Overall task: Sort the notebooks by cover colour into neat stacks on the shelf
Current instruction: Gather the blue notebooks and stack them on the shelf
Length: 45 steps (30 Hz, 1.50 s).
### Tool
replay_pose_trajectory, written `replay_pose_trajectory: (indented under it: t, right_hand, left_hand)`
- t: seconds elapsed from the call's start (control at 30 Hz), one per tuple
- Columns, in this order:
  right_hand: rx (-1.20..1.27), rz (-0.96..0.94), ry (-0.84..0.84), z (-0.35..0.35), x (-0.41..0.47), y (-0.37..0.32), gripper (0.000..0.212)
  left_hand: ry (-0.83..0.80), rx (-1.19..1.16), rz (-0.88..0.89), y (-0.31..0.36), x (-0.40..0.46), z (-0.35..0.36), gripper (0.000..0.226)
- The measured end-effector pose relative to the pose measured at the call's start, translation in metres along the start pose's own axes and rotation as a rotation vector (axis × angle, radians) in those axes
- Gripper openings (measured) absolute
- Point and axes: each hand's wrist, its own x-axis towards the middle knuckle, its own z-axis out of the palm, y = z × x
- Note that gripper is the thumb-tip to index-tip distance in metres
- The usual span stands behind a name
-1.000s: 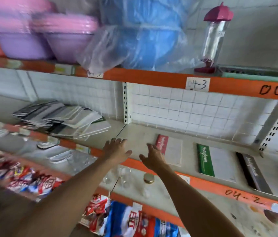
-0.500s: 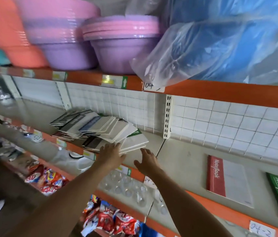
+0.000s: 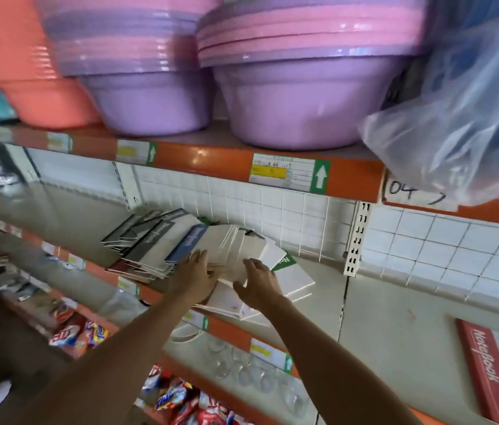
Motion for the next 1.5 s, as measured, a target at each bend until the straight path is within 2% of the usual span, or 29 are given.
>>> replay_pose_trajectory:
  t: [0.13, 0.23, 0.3, 0.4, 0.47, 0.53, 0.6, 0.7, 0.73, 0.8, 0.87, 0.93, 1.07, 1.17, 1.3, 1.33, 1.4, 1.5]
  right_hand:
    - [-0.004, 0.023, 0.06, 0.006, 0.022, -0.02, 0.061]
    - [0.003, 0.074, 0.089, 0.009, 0.032, -0.031, 0.048]
    - [0.035, 0.153, 0.118, 0.008, 0.042, -0.038, 0.043]
    - [0.135, 0.343, 0.106, 0.012, 0.057, -0.047, 0.05]
    - [0.224, 0.438, 0.115, 0.019, 0.063, -0.053, 0.055]
    - [0.297, 0.513, 0.138, 0.025, 0.066, -0.059, 0.052]
    - [0.366, 0.588, 0.181, 0.031, 0.066, -0.061, 0.042]
    - [0.504, 0.714, 0.182, 0.04, 0.074, -0.045, 0.032]
    - [0.549, 0.74, 0.187, 0.053, 0.089, -0.02, 0.034]
    - [0.623, 0.778, 0.211, 0.062, 0.097, 0.006, 0.037]
    - [0.665, 0.827, 0.243, 0.045, 0.076, -0.011, 0.029]
    - [0.698, 0.83, 0.243, 0.025, 0.049, -0.039, 0.017]
    - [0.735, 0.782, 0.294, 0.018, 0.032, -0.051, 0.028]
    - [0.681, 0.772, 0.246, 0.018, 0.025, -0.055, 0.03]
    - [0.804, 0.806, 0.231, 0.02, 0.007, -0.063, 0.019]
    - [0.856, 0.808, 0.211, 0.022, 0.002, -0.062, 0.016]
    - [0.918, 0.798, 0.188, 0.023, -0.01, -0.062, 0.017]
    - [0.98, 0.795, 0.275, 0.025, -0.027, -0.055, 0.027]
  left_hand:
    - [-0.079, 0.02, 0.012, -0.024, 0.025, 0.007, 0.06]
    - [-0.128, -0.088, 0.199, -0.028, 0.033, 0.013, 0.054]
    - [-0.082, -0.185, 0.291, -0.029, 0.036, 0.012, 0.05]
    - [0.064, -0.208, 0.352, -0.035, 0.043, 0.006, 0.041]
    - [0.111, -0.134, 0.237, -0.046, 0.048, 0.003, 0.041]
    - [0.022, -0.074, 0.095, -0.059, 0.054, 0.004, 0.046]
    - [-0.088, -0.074, 0.114, -0.067, 0.058, 0.007, 0.046]
    - [-0.007, -0.104, 0.151, -0.071, 0.061, 0.006, 0.043]
    - [0.011, -0.095, 0.112, -0.072, 0.061, 0.005, 0.044]
    - [-0.068, -0.083, 0.002, -0.075, 0.064, 0.004, 0.051]
    - [-0.186, -0.099, -0.045, -0.073, 0.065, 0.005, 0.054]
    - [-0.178, -0.098, -0.025, -0.071, 0.065, 0.005, 0.052]
    - [-0.122, -0.108, 0.019, -0.074, 0.058, 0.005, 0.052]
    - [-0.127, -0.214, 0.012, -0.075, 0.055, 0.002, 0.069]
    - [-0.111, -0.397, 0.007, -0.07, 0.051, -0.003, 0.095]
    - [-0.121, -0.462, 0.018, -0.068, 0.05, -0.002, 0.093]
    - [-0.134, -0.548, 0.052, -0.06, 0.048, -0.001, 0.074]
    - [-0.151, -0.518, 0.114, -0.042, 0.039, -0.001, 0.062]
